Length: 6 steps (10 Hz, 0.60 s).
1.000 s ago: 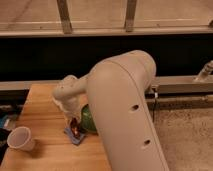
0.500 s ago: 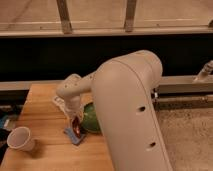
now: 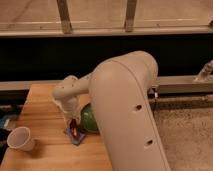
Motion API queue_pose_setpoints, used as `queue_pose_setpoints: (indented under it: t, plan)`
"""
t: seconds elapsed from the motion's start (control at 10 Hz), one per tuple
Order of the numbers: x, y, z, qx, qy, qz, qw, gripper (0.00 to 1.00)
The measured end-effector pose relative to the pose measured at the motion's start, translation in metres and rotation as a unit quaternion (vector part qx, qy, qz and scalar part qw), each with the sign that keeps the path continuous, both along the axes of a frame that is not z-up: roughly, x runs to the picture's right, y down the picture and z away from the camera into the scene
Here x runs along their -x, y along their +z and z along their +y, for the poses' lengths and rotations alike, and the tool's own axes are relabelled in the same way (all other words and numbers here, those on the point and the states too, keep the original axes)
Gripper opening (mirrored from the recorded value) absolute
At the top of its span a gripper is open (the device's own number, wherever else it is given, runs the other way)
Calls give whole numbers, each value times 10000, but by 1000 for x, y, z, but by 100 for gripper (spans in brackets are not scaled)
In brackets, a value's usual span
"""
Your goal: Place the pepper on the white sponge
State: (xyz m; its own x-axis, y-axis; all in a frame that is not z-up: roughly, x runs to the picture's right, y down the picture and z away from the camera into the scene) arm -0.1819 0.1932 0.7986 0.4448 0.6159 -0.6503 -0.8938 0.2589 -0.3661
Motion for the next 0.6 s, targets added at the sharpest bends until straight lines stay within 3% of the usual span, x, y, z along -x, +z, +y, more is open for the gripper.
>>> queue_pose_setpoints:
  t: [0.6]
  plan:
    - [2,1,2,40,30,-26,10000,80]
